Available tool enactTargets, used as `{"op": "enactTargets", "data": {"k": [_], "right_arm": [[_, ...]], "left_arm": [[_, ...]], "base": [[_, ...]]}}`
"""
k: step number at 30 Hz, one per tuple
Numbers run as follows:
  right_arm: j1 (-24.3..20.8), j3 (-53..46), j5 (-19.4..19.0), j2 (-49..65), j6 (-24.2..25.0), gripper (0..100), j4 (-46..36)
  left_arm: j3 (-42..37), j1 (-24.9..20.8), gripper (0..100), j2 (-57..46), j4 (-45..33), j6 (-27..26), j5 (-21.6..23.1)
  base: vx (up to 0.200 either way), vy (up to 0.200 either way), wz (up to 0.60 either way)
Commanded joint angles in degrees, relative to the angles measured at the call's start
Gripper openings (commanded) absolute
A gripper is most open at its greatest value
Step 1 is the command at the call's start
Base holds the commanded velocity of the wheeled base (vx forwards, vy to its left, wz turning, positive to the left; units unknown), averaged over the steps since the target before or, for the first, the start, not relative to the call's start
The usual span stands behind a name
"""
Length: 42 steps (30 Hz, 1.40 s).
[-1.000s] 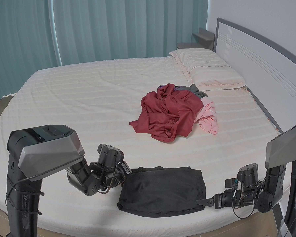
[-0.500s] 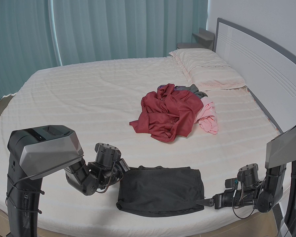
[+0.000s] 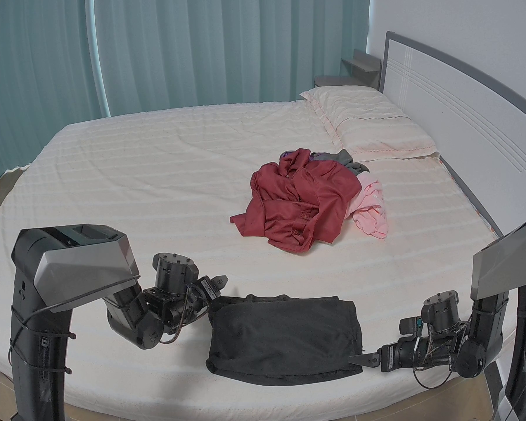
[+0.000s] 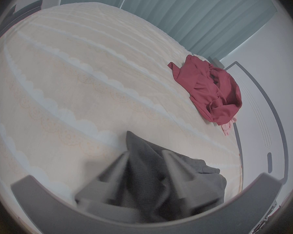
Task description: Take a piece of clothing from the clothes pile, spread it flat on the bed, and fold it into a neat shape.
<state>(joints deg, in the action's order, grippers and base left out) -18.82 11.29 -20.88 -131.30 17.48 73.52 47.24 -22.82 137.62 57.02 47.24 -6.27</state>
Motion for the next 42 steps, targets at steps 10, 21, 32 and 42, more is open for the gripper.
{"op": "enactTargets", "data": {"k": [10,21,32,42], "right_arm": [[0.0,0.0,0.0,0.2,0.0,100,0.1],[0.1,0.0,0.0,0.1,0.0,100,0.1],[1.2,2.1,0.0,1.7,0.6,100,0.2],[1.1,13.2,0.1,0.6,11.9,100,-0.5]], "left_arm": [[-3.9,-10.5,100,-10.2,0.4,13.6,-0.2],[-7.0,-13.6,100,-5.1,0.5,11.9,-2.2],[-6.5,-13.3,100,-1.8,0.6,9.8,-3.9],[-8.8,-12.8,100,-6.2,6.1,10.2,-4.2]], "base": [[0.000,0.000,0.00],[0.000,0.000,0.00],[0.000,0.000,0.00],[0.000,0.000,0.00]]}}
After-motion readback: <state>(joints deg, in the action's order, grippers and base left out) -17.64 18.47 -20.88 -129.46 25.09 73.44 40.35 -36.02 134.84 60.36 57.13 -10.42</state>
